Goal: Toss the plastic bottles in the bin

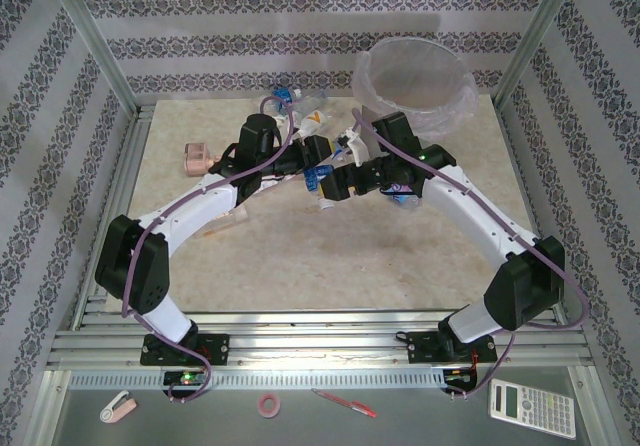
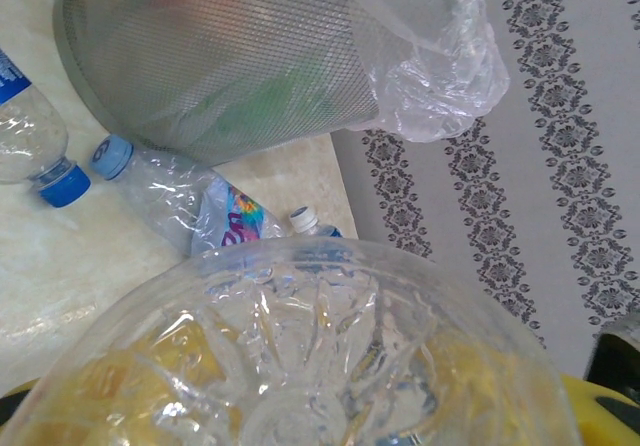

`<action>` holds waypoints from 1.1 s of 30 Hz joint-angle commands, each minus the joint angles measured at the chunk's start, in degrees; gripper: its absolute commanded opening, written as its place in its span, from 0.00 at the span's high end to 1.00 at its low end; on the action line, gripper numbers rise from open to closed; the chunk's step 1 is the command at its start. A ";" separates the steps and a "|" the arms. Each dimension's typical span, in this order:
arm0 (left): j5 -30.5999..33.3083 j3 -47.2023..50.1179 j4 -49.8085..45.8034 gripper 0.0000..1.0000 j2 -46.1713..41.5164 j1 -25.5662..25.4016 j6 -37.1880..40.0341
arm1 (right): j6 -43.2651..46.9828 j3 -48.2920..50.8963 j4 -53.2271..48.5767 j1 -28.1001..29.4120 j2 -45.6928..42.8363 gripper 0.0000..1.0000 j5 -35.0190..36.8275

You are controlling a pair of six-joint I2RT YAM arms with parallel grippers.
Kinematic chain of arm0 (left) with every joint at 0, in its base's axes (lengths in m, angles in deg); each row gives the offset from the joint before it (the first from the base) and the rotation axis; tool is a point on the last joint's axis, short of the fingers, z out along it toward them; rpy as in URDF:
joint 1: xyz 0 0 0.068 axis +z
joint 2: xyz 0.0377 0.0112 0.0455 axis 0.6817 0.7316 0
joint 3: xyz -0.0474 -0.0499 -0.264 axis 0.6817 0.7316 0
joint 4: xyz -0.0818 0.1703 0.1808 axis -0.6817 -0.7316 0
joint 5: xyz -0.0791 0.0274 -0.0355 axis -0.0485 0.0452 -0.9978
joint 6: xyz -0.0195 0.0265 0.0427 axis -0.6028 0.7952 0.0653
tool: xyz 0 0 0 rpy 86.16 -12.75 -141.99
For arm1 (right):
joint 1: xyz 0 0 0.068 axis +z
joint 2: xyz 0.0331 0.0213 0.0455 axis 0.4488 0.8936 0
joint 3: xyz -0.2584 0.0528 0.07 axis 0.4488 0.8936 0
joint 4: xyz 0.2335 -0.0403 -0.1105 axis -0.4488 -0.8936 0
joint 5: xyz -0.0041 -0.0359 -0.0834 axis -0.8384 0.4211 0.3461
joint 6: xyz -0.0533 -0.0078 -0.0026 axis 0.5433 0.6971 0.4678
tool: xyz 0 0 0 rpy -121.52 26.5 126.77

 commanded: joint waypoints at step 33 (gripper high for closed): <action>1.34 -1.32 3.97 0.00 -6.18 2.72 -6.13 | -2.56 -1.66 2.93 -1.79 -3.61 0.66 4.65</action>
